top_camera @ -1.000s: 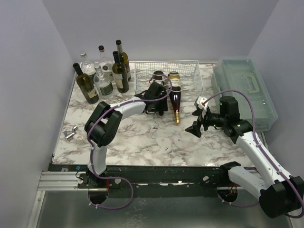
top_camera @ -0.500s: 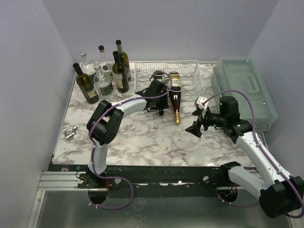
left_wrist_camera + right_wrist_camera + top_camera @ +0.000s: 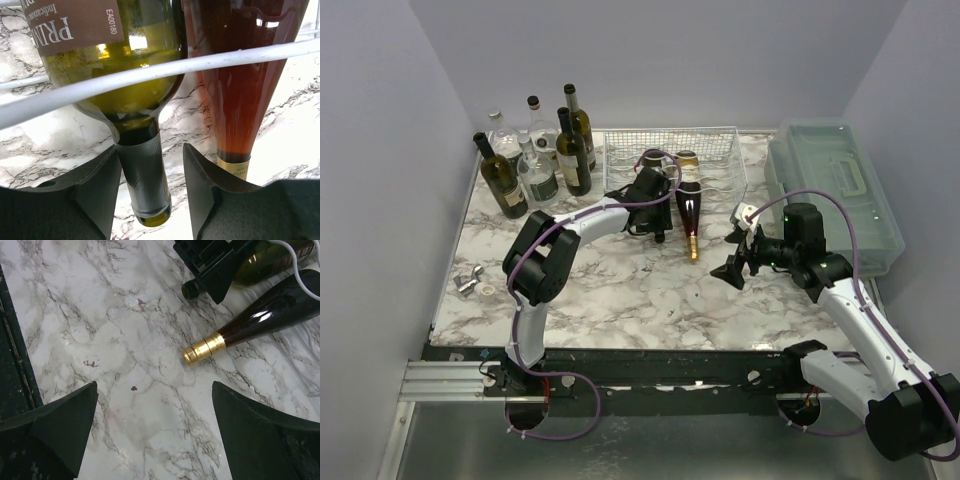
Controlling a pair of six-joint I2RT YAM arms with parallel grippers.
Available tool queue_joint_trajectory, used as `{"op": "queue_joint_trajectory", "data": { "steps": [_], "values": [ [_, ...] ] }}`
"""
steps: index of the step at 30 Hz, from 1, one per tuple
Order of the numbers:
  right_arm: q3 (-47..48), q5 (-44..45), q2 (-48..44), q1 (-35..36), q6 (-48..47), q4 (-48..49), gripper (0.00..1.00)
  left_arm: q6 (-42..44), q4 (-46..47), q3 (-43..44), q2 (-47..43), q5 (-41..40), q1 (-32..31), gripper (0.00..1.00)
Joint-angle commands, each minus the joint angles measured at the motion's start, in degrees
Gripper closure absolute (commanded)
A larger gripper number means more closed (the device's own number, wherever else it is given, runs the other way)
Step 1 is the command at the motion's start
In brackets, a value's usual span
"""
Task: Take the wine bottle off the wine rack
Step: Pick up the wine bottle from the wine rack.
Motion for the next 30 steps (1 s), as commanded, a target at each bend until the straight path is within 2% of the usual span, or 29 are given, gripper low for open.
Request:
{"op": "queue_joint_trajectory", "data": {
  "steps": [1, 9, 13, 16, 19, 21, 30],
  "values": [
    [-0.60, 1.26, -0.86, -0.62, -0.84, 0.71, 0.01, -0.36, -2.12, 2.23, 1.34, -0.58, -0.34, 0.47],
    [-0.59, 1.52, -1.25, -1.01, -0.93, 0.62, 0.01, 0.08, -2.72, 2.79, 1.55, -0.58, -0.62, 0.50],
    [-0.64, 1.69, -1.37, -1.19, -1.01, 0.61, 0.01, 0.00, -3.00, 3.04, 1.64, -1.61, -0.62, 0.55],
    [-0.68, 1.89, -1.55, -1.47, -1.10, 0.61, 0.01, 0.08, -3.09, 2.93, 1.63, -2.62, -0.62, 0.67],
    [-0.69, 1.78, -1.67, -1.61, -1.12, 0.63, 0.01, 0.34, -3.13, 2.71, 1.44, -3.45, -0.62, 0.91],
    [-0.70, 1.74, -1.60, -1.65, -1.19, 0.63, 0.01, 0.55, -3.00, 2.23, 1.10, -3.48, -0.70, 1.00],
    [-0.68, 1.52, -1.58, -1.69, -1.17, 0.53, 0.01, 3.55, -0.69, -2.14, -5.11, -7.02, -2.10, 1.00]
  ]
}}
